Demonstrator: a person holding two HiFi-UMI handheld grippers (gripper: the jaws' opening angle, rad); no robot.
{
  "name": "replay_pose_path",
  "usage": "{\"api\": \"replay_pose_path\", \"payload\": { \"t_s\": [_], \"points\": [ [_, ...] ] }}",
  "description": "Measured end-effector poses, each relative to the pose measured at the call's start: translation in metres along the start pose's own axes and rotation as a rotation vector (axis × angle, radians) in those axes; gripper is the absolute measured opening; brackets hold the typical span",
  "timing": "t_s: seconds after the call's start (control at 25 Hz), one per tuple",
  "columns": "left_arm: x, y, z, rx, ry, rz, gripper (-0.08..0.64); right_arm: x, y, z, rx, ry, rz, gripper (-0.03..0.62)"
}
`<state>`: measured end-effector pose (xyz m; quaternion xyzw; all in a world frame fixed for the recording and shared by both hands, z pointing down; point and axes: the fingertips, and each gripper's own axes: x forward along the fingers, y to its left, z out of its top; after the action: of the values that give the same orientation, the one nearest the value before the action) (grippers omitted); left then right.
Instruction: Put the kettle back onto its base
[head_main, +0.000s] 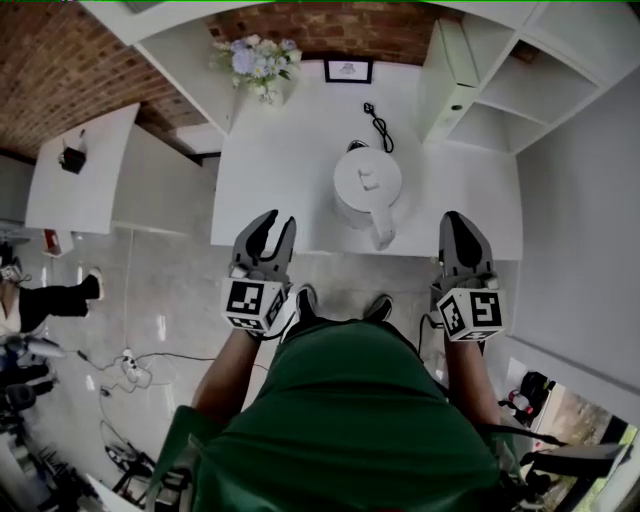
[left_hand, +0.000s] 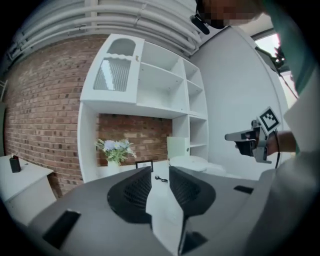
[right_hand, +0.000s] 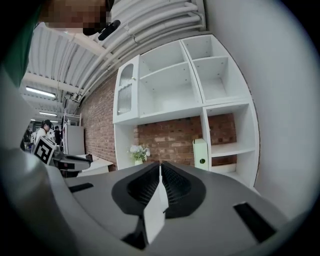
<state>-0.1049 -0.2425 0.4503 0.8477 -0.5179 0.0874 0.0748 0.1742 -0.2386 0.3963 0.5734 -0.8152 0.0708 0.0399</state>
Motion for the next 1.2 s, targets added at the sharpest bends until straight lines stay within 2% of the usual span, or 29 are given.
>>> {"api": "replay_pose_path", "payload": {
  "t_s": [0.08, 0.28, 1.2],
  "points": [
    [-0.007, 0.013, 0.013, -0.018, -0.03, 0.025, 0.093, -0.001, 0.004, 0.007, -0.013, -0.021, -0.006, 0.032],
    [-0.017, 0.026, 0.035, -0.029, -0.082, 0.033, 0.081, -0.007, 0.014, 0.021, -0.031, -0.053, -0.015, 0.029],
    [-0.02, 0.023, 0.035, -0.013, -0.107, -0.004, 0.081, -0.018, 0.019, 0.035, -0.072, -0.082, -0.036, 0.029]
  ]
}}
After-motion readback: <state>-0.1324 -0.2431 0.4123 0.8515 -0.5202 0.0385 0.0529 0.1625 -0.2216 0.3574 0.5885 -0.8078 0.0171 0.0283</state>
